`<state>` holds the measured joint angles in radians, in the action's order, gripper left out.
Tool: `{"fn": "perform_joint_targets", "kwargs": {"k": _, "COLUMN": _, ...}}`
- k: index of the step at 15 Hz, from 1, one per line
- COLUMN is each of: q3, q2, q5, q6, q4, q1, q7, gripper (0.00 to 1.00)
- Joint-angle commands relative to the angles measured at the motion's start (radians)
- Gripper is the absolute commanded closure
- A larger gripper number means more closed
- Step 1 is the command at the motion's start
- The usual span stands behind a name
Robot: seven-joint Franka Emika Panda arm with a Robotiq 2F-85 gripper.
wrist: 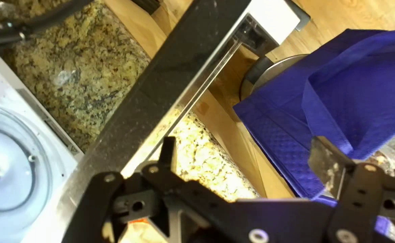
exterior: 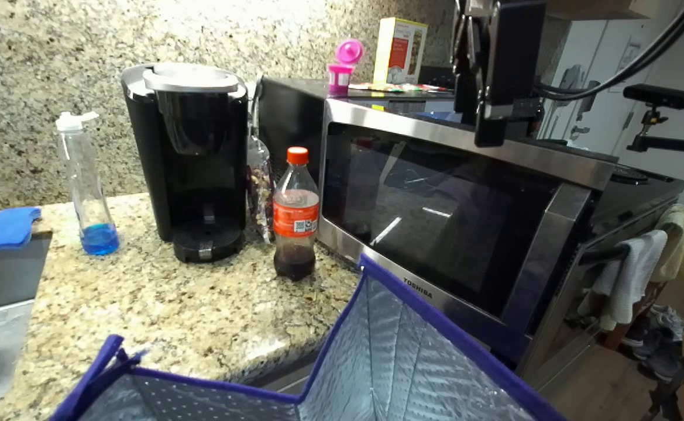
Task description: Move the coke bottle to the right
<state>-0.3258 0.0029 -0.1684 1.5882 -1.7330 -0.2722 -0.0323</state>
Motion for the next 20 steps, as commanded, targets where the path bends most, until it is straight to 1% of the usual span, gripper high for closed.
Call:
{"fn": "perform_joint_targets", "kwargs": {"k": 1, "q3": 0.008, "q2": 0.013, "q5": -0.003, "q6": -0.006, "q4": 0.017, "q1": -0.018, "q7": 0.0, "gripper": 0.0}}
{"fn": "perform_joint_targets", "kwargs": {"k": 5, "q3": 0.015, "q2": 0.015, "q5": -0.003, "q6": -0.006, "q4": 0.017, "q1": -0.017, "q7": 0.001, "gripper": 0.0}}
{"fn": "perform_joint_targets", "kwargs": {"k": 7, "q3": 0.011, "q2": 0.036, "q5": -0.09, "q6": -0.04, "q4": 0.054, "q1": -0.023, "q7": -0.053, "gripper": 0.0}}
{"fn": "perform_joint_targets", "kwargs": {"k": 10, "q3": 0.003, "q2": 0.104, "q5": -0.21, "q6": -0.12, "q4": 0.176, "q1": -0.039, "q7": -0.19, "gripper": 0.0}}
{"fn": "perform_joint_targets", "kwargs": {"k": 14, "q3": -0.004, "q2": 0.249, "q5": -0.326, "q6": -0.195, "q4": 0.398, "q1": -0.077, "q7": -0.392, "gripper": 0.0}}
{"fn": "perform_joint_targets", "kwargs": {"k": 17, "q3": 0.0, "q2": 0.367, "q5": -0.383, "q6": -0.194, "q4": 0.546, "q1": -0.116, "q7": -0.549, "gripper": 0.0}}
{"fn": "perform_joint_targets", "kwargs": {"k": 20, "q3": 0.014, "q2": 0.46, "q5": -0.389, "q6": -0.156, "q4": 0.646, "q1": -0.138, "q7": -0.715, "gripper": 0.0}}
